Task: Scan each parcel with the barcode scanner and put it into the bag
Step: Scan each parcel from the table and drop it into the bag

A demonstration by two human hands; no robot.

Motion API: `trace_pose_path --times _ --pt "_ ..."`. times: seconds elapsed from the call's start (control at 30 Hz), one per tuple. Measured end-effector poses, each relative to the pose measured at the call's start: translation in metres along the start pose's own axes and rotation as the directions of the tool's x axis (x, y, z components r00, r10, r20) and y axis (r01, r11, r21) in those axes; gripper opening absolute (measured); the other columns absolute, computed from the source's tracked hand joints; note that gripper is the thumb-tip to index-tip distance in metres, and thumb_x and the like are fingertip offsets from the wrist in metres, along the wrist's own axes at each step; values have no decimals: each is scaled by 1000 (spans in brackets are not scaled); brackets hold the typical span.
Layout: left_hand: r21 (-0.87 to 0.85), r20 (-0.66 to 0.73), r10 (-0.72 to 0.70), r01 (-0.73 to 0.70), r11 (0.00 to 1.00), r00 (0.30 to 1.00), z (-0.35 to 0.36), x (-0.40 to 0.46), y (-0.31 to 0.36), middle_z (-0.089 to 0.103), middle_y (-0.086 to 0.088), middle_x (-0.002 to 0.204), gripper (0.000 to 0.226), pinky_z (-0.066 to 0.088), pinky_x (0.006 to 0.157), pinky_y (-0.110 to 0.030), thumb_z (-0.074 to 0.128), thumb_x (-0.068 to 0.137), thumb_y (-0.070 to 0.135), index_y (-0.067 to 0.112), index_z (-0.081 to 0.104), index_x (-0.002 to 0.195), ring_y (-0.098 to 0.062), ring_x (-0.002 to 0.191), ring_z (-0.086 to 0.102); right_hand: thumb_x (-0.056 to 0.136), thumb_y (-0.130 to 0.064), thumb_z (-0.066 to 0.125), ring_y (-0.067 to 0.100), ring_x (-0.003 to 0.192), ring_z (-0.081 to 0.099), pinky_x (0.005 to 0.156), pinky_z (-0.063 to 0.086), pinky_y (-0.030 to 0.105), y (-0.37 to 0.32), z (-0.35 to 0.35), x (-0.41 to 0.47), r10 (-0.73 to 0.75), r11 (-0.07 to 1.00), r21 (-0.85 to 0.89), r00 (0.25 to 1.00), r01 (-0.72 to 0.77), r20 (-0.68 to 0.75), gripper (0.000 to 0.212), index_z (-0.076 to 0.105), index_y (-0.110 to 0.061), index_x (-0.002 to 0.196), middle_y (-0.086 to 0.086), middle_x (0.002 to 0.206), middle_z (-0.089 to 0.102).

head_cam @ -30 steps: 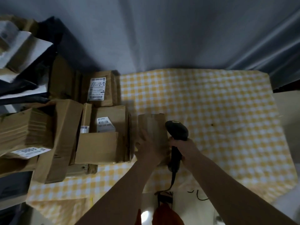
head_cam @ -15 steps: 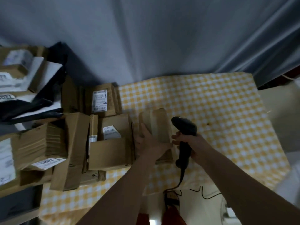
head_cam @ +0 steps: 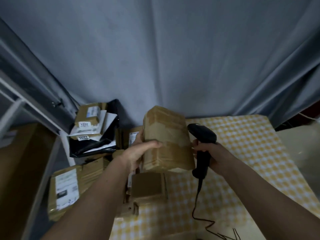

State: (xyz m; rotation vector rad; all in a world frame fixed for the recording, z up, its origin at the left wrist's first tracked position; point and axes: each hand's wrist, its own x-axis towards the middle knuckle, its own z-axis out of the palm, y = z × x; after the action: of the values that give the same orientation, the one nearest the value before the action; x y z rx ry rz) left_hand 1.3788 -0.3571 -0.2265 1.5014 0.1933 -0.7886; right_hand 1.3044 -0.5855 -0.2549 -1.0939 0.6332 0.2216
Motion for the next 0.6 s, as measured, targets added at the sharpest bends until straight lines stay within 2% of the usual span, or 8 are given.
trace_pose_path --times 0.1,0.13,0.23,0.3,0.37,0.43,0.5,0.6 --pt "-65 51 14 -11 998 999 -30 -19 14 65 -8 124 100 53 91 -51 89 54 24 33 40 141 -31 111 63 79 11 57 25 84 60 74 47 35 -10 23 -11 -59 998 17 994 57 88 20 60 -8 72 8 85 62" --pt "-95 70 29 -23 995 997 -39 -25 18 64 -9 126 101 53 91 -51 88 50 25 31 43 140 -31 113 63 79 11 57 26 86 61 75 48 35 -13 31 -15 -69 997 25 993 67 96 17 61 -6 78 10 87 65" --pt "-185 128 81 -56 981 989 -60 -42 28 64 -10 127 86 56 82 -45 81 54 24 24 52 136 -30 113 63 81 11 56 26 86 66 77 50 36 -19 52 -25 -77 995 71 992 70 97 18 59 -3 92 13 91 70" --pt "-223 164 112 -74 972 980 -70 -54 32 70 -10 115 79 58 75 -42 82 52 23 19 59 127 -27 102 69 84 12 54 27 87 67 86 49 41 -19 66 -30 -87 993 93 992 78 92 17 58 -2 93 14 89 70" --pt "-271 193 141 -85 959 971 -80 -62 34 72 -10 103 79 58 70 -40 90 41 22 16 66 115 -26 90 71 84 11 55 29 87 67 93 47 45 -19 79 -33 -95 992 92 992 87 85 17 58 -2 93 15 89 69" --pt "-315 200 166 -97 944 966 -88 -69 35 72 -11 101 75 56 75 -43 95 31 26 15 74 102 -28 88 71 83 9 57 29 81 67 86 49 44 -20 91 -39 -101 992 87 990 92 104 15 58 -3 92 15 84 67" --pt "-355 209 184 -101 929 960 -96 -72 37 72 -11 102 66 53 84 -47 95 30 27 15 79 93 -29 90 70 80 9 58 28 75 65 73 53 39 -22 103 -45 -107 991 90 983 95 147 16 58 -3 90 13 78 65" --pt "-399 237 195 -87 913 952 -104 -76 43 71 -13 104 58 47 92 -50 90 37 23 15 79 94 -32 93 69 77 8 58 28 73 64 66 55 36 -25 117 -50 -133 989 98 971 115 197 16 60 -3 88 13 79 63"
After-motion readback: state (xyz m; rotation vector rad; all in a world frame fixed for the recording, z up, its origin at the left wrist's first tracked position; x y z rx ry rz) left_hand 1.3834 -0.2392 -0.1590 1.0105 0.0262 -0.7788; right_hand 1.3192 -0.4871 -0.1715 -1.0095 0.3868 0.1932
